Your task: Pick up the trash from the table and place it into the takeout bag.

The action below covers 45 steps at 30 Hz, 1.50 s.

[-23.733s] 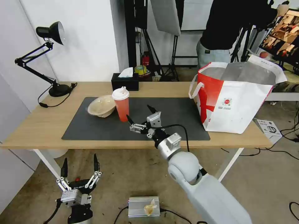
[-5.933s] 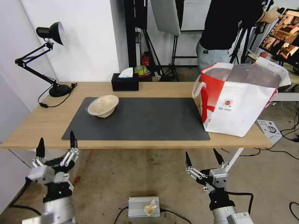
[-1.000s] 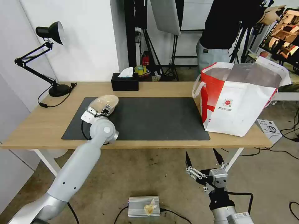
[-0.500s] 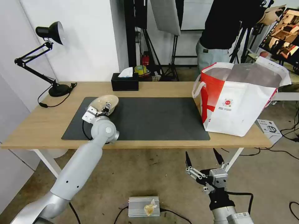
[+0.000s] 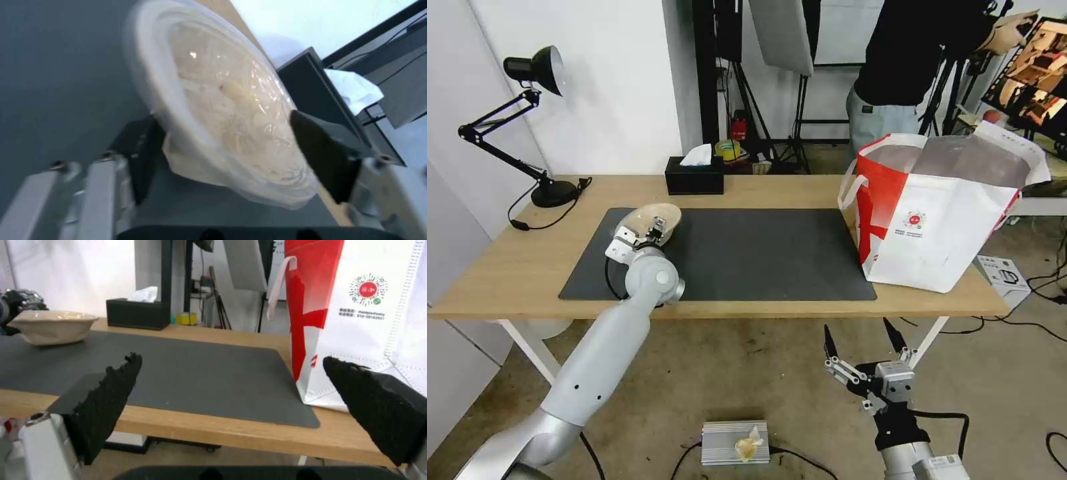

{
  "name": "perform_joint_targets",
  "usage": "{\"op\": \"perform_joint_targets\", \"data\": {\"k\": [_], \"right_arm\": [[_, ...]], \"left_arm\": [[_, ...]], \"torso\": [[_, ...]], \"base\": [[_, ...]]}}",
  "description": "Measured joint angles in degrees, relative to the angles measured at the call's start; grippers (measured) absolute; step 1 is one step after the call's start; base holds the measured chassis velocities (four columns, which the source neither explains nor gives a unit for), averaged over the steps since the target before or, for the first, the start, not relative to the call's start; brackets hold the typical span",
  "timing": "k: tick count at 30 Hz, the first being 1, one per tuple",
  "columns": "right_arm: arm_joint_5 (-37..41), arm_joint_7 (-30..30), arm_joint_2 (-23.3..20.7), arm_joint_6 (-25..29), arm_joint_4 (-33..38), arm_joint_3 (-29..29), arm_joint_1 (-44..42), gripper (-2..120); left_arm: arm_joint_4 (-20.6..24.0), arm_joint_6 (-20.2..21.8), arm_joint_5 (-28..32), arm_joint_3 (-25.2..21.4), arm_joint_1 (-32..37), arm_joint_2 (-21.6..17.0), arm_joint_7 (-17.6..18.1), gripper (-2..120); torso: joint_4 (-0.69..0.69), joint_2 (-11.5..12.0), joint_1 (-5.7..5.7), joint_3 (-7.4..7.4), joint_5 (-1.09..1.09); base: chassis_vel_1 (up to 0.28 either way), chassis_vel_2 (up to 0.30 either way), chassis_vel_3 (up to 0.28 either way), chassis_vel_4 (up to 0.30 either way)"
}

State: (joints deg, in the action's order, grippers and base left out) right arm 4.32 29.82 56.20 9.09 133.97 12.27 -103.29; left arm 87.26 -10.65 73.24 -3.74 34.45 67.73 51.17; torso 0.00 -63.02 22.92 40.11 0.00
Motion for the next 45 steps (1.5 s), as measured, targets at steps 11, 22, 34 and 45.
{"op": "perform_joint_targets", "data": {"k": [11,22,34,45], "right_arm": [[0.0,0.0,0.0,0.0,0.0,0.0,0.0,100],[0.0,0.0,0.0,0.0,0.0,0.0,0.0,100],[0.0,0.0,0.0,0.0,0.0,0.0,0.0,100],[0.0,0.0,0.0,0.0,0.0,0.0,0.0,100]], "left_arm": [[0.9,-0.1,-0.6,-0.4,0.1,-0.8,0.3,29],[2.0,-0.3,-0.9,-0.6,1.0,-1.4,0.4,0],[10.4,-0.4,-0.5,-0.3,1.9,-3.8,1.5,0],[18.1,-0.3,2.8,6.3,-6.0,-4.7,1.6,0]], "torso": [[0.0,0.0,0.0,0.0,0.0],[0.0,0.0,0.0,0.0,0.0],[0.0,0.0,0.0,0.0,0.0],[0.0,0.0,0.0,0.0,0.02]], "base": [[0.0,0.0,0.0,0.0],[0.0,0.0,0.0,0.0],[0.0,0.0,0.0,0.0],[0.0,0.0,0.0,0.0]]}}
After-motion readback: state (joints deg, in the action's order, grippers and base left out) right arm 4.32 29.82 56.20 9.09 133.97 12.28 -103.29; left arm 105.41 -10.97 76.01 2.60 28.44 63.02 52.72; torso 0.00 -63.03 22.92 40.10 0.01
